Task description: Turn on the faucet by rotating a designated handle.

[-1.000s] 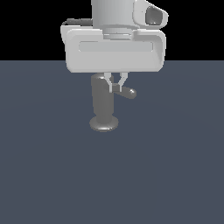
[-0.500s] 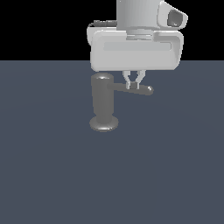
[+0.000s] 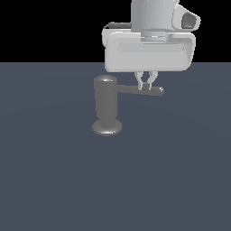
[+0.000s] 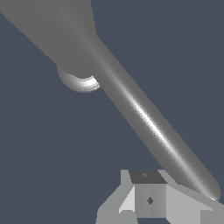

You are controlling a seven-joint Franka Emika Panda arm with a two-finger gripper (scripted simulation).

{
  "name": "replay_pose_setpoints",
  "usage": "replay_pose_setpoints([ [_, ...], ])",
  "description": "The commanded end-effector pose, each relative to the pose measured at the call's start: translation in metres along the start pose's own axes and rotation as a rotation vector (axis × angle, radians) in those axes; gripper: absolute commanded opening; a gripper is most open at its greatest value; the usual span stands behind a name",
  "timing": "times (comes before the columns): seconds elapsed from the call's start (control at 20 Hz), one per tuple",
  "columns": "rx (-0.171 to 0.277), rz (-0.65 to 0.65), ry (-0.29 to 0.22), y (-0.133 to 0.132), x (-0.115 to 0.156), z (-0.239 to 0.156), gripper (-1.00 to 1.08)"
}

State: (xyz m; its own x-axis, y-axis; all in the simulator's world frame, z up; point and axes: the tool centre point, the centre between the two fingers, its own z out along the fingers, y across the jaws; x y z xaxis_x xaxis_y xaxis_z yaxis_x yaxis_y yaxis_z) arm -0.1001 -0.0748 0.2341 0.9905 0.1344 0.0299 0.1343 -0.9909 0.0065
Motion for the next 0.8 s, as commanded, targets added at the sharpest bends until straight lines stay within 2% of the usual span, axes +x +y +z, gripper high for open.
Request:
replay_pose_setpoints([
  [0.0,-0.001,-0.002,0.0,0.005,0.008,0.002,-1.0],
  [0.75,0.001,0.011,-0.01,0.042,0.044,0.007,-1.0],
])
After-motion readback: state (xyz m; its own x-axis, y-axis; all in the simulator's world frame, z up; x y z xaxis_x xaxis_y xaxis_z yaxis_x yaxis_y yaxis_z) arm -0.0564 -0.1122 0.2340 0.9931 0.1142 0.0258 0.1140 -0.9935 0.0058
